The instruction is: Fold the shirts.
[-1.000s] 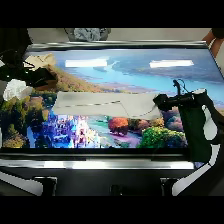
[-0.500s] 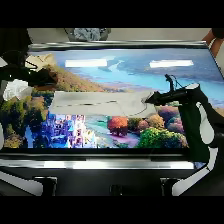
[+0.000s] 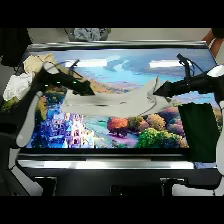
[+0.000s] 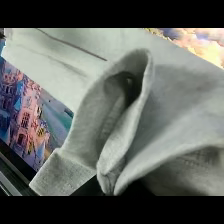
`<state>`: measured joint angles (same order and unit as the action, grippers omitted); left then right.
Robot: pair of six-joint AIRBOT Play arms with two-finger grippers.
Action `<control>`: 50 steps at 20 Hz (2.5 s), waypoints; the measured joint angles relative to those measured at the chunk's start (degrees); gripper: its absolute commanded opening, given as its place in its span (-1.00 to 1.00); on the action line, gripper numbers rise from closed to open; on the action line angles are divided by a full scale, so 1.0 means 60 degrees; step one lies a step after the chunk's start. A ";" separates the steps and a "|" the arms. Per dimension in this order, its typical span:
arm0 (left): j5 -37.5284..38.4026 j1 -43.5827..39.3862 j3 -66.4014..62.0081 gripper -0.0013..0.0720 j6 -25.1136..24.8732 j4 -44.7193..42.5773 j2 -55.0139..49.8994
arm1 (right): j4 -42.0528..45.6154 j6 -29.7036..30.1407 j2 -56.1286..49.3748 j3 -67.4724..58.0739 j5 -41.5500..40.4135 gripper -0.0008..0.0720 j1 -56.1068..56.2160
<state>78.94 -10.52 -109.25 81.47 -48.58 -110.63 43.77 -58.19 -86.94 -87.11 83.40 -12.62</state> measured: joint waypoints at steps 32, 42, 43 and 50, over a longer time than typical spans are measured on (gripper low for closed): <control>-0.1614 0.1643 -0.0011 -0.87 -0.0073 -0.0885 0.3894 | -0.0208 -0.2601 -0.0211 0.0000 -0.2739 -0.82 0.4160; -0.1315 0.2368 0.0175 -0.87 -0.0113 -0.1173 0.5621 | -0.2677 -0.1865 -0.2280 0.0000 -0.4022 0.94 0.5395; -0.1319 0.2353 0.0277 -0.87 -0.0157 -0.1180 0.5646 | -0.2371 -0.1785 -0.2091 -0.0004 -0.3756 0.94 0.5082; -0.1297 0.2335 0.0991 -0.87 -0.0448 -0.1239 0.5683 | 0.2718 -0.2339 -0.0914 0.0761 -0.0528 0.89 0.2055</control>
<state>71.16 3.49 -103.31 78.78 -56.01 -76.53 60.07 -72.23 -92.42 -82.54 80.23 -0.30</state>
